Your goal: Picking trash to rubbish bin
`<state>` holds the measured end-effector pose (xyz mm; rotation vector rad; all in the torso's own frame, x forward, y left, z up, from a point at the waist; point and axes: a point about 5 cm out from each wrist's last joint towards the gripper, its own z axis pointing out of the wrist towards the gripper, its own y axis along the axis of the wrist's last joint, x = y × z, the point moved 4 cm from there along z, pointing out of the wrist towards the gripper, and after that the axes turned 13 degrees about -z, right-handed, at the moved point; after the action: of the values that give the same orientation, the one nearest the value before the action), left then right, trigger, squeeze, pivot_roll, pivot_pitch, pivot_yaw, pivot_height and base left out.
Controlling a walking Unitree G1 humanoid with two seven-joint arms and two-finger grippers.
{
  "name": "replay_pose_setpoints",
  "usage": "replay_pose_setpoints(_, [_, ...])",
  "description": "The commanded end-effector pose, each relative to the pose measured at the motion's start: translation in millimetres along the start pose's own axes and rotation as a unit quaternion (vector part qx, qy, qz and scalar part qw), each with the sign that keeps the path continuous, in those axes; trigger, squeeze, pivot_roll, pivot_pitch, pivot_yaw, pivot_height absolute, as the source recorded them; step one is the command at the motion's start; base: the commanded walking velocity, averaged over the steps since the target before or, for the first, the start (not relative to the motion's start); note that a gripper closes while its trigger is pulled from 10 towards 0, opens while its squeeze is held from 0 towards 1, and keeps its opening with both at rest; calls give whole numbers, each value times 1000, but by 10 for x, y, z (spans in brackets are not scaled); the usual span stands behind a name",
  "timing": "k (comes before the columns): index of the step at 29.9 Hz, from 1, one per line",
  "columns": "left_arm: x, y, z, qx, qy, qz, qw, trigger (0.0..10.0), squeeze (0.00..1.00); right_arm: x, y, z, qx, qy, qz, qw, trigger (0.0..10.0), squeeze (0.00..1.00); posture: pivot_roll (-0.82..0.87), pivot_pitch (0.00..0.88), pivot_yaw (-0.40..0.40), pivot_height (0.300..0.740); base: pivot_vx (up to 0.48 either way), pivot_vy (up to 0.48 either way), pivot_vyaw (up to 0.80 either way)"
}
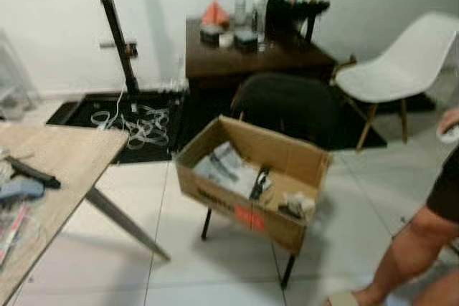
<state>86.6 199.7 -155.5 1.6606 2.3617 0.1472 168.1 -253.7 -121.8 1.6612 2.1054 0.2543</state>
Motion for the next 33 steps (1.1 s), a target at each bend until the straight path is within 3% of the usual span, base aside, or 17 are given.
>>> replay_pose_setpoints(1, [-124, 488, -11, -86, -27, -30, 996, 10000, 0, 108, -51, 5, 10, 12, 1, 1000, 10000, 0, -125, 109, 45, 740, -337, 0, 0])
replay_pose_setpoints(3, [-78, 785, -67, -145, -42, -142, 978, 10000, 0, 106, -54, 4, 10, 12, -2, 1000, 10000, 0, -124, 114, 41, 740, -296, 0, 0])
replay_pose_setpoints(6, [-21, 1068, -136, -192, -30, -148, 970, 10000, 0, 102, -55, 4, 10, 11, -3, 1000, 10000, 0, -123, 115, 40, 740, -187, 0, 0])
replay_pose_setpoints(10, [242, 1330, -253, -209, 74, 2, 975, 10000, 0, 91, -56, 3, 10, 9, -8, 1000, 10000, 0, -119, 116, 34, 740, 0, 0, 0])
replay_pose_setpoints(12, [517, 1374, -347, -194, 172, 143, 955, 10000, 0, 77, -53, 2, 10, 8, -10, 1000, 10000, 0, -122, 117, 34, 740, 0, 0, 0])
replay_pose_setpoints(13, [517, 1374, -347, -194, 172, 143, 955, 10000, 0, 77, -53, 2, 10, 8, -10, 1000, 10000, 0, -122, 117, 34, 740, 0, 0, 0])
replay_pose_setpoints(15, [700, 1477, -461, -193, 245, 277, 909, 10000, 0, 65, -47, 1, 9, 6, -10, 1000, 10000, 0, -126, 121, 36, 740, 0, 0, 0])
replay_pose_setpoints(16, [700, 1477, -461, -193, 245, 277, 909, 10000, 0, 65, -47, 1, 9, 6, -10, 1000, 10000, 0, -126, 121, 36, 740, 0, 0, 0])
replay_pose_setpoints(17, [742, 1543, -511, -200, 265, 313, 890, 10000, 0, 58, -46, 1, 8, 5, -10, 1000, 10000, 0, -126, 125, 36, 740, 0, 0, 0])
replay_pose_setpoints(18, [722, 1681, -573, -214, 286, 393, 847, 10000, 0, 49, -48, -1, 7, 4, -11, 1000, 10000, 0, -120, 130, 36, 740, 0, 0, 0])
replay_pose_setpoints(19, [702, 1708, -579, -218, 286, 404, 841, 10000, 0, 48, -50, -1, 7, 4, -11, 1000, 10000, 0, -120, 130, 36, 740, 0, 0, 0])
replay_pose_setpoints(21, [702, 1708, -579, -218, 286, 404, 841, 10000, 0, 48, -50, -1, 7, 4, -11, 1000, 10000, 0, -120, 130, 36, 740, 0, 0, 0])
replay_pose_setpoints(23, [554, 1673, -490, -231, 209, 272, 910, 10000, 0, 48, -60, -2, 8, 4, -11, 1000, 10000, 0, -115, 137, 37, 740, 0, 0, 0])
replay_pose_setpoints(24, [341, 1638, -399, -239, 121, 148, 952, 10000, 0, 46, -61, -3, 7, 3, -9, 1000, 10000, 0, -112, 141, 37, 740, 0, 0, 0])
replay_pose_setpoints(25, [139, 1614, -340, -243, 52, 79, 965, 10000, 0, 45, -59, -3, 5, 1, -6, 1000, 10000, 0, -114, 143, 39, 740, 0, 0, 0])
replay_pose_setpoints(29, [-492, 1436, -198, -213, -110, 0, 971, 10000, 0, 34, 13, 4, -6, -3, 6, 1000, 10000, 0, -119, 143, 40, 740, 0, 0, 0])
replay_pose_setpoints(33, [-713, 1259, -136, -179, -154, -7, 972, 10000, 0, 37, 52, 8, -11, -3, 3, 1000, 10000, 0, -121, 143, 39, 740, 0, 0, 0])
